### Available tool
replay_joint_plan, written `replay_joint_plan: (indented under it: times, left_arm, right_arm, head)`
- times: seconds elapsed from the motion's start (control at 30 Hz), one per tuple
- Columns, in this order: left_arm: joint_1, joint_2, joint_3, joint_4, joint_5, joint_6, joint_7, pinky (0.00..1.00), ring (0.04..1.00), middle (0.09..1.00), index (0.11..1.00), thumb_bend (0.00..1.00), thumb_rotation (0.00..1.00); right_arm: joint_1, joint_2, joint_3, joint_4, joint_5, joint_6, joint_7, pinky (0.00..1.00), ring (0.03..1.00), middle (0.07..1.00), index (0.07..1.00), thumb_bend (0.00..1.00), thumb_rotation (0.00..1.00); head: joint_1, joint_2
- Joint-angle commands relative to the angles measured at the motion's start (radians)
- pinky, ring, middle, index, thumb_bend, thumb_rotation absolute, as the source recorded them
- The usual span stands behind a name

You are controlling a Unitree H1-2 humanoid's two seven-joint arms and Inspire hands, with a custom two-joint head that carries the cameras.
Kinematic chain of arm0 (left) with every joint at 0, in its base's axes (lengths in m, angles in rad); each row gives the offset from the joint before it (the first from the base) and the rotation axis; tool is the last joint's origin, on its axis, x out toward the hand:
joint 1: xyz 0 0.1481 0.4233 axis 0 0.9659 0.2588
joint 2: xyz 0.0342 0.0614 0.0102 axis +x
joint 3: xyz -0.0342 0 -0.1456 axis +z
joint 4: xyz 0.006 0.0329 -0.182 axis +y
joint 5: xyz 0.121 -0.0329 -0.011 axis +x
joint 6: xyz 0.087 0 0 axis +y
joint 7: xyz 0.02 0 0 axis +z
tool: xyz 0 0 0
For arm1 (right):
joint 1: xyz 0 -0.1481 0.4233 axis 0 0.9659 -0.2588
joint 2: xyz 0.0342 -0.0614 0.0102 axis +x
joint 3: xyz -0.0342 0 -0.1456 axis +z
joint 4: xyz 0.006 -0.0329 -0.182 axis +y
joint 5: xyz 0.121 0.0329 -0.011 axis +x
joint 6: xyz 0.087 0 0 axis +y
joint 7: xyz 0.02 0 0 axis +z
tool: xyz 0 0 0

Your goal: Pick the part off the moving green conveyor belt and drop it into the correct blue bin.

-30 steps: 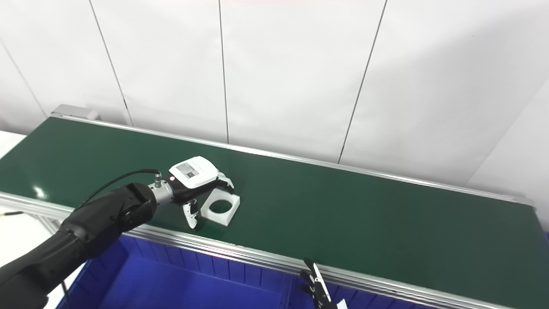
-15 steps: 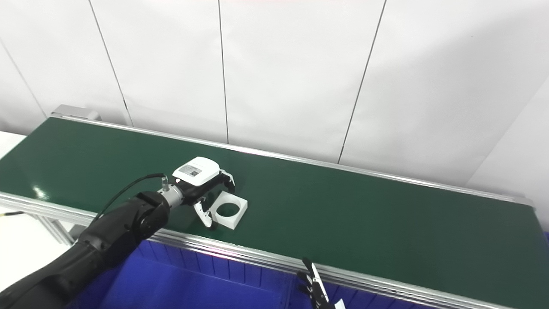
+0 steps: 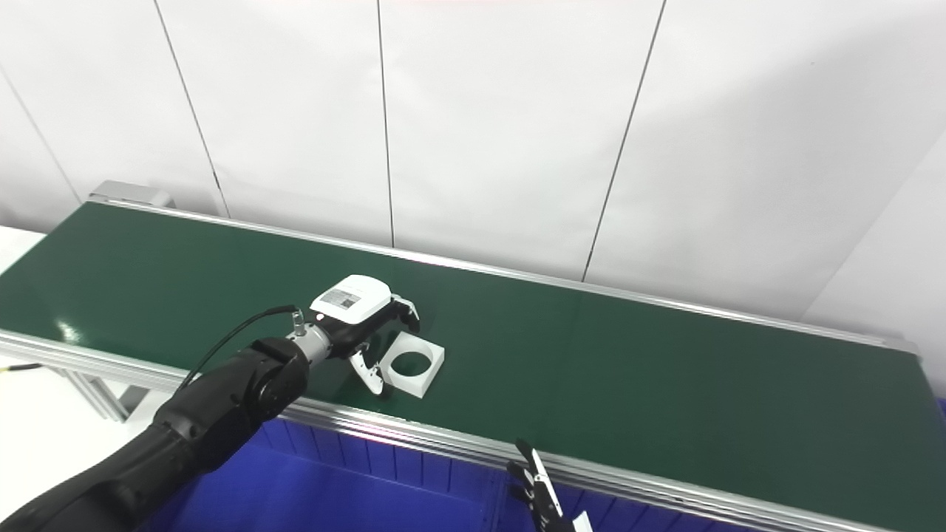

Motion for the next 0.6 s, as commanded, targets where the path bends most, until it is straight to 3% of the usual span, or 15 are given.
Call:
replay_joint_plan:
  times: [0.0, 0.17, 0.3, 0.4, 0.43, 0.5, 0.57]
  left_arm:
    - [-0.02, 0.022, -0.015, -0.013, 0.013, 0.004, -0.022, 0.61, 0.714, 0.727, 0.658, 0.8, 0.14]
    - [-0.034, 0.046, -0.037, -0.038, 0.014, -0.008, -0.065, 0.6, 0.713, 0.725, 0.655, 0.8, 0.12]
    - [-0.064, 0.062, -0.058, -0.023, 0.0, -0.054, -0.121, 0.53, 0.662, 0.71, 0.641, 0.78, 0.1]
    - [-0.087, 0.068, -0.079, -0.014, 0.016, -0.085, -0.125, 0.39, 0.486, 0.581, 0.603, 0.8, 0.01]
    - [-0.092, 0.066, -0.083, -0.014, 0.021, -0.085, -0.12, 0.39, 0.477, 0.574, 0.602, 0.8, 0.01]
    - [-0.097, 0.064, -0.088, -0.013, 0.028, -0.083, -0.115, 0.31, 0.379, 0.459, 0.548, 0.58, 0.0]
    - [-0.104, 0.06, -0.092, -0.013, 0.033, -0.08, -0.117, 0.27, 0.334, 0.424, 0.531, 0.53, 0.0]
  right_arm:
    - [-0.008, 0.004, 0.002, -0.025, 0.002, -0.052, 0.01, 0.86, 0.93, 0.998, 0.986, 0.87, 0.91]
    - [-0.01, 0.001, 0.006, -0.024, -0.007, -0.052, 0.003, 0.85, 0.925, 0.998, 0.989, 0.86, 0.91]
    - [-0.01, 0.003, 0.008, -0.024, -0.005, -0.052, 0.005, 0.86, 0.923, 0.998, 0.986, 0.86, 0.91]
    - [-0.013, 0.002, 0.012, -0.023, -0.004, -0.052, 0.003, 0.85, 0.925, 1.0, 0.987, 0.83, 0.9]
    - [-0.014, 0.001, 0.013, -0.023, -0.003, -0.052, 0.003, 0.85, 0.925, 1.0, 0.987, 0.83, 0.9]
    - [-0.015, 0.003, 0.014, -0.024, -0.004, -0.052, 0.001, 0.85, 0.928, 0.999, 0.988, 0.83, 0.89]
    - [-0.015, 0.003, 0.014, -0.024, -0.005, -0.052, 0.0, 0.85, 0.929, 1.0, 0.986, 0.83, 0.89]
  head:
    - [0.002, 0.001]
    - [0.0, 0.003]
    - [-0.002, 0.004]
    - [-0.004, 0.006]
    - [-0.004, 0.006]
    - [-0.005, 0.008]
    - [-0.008, 0.007]
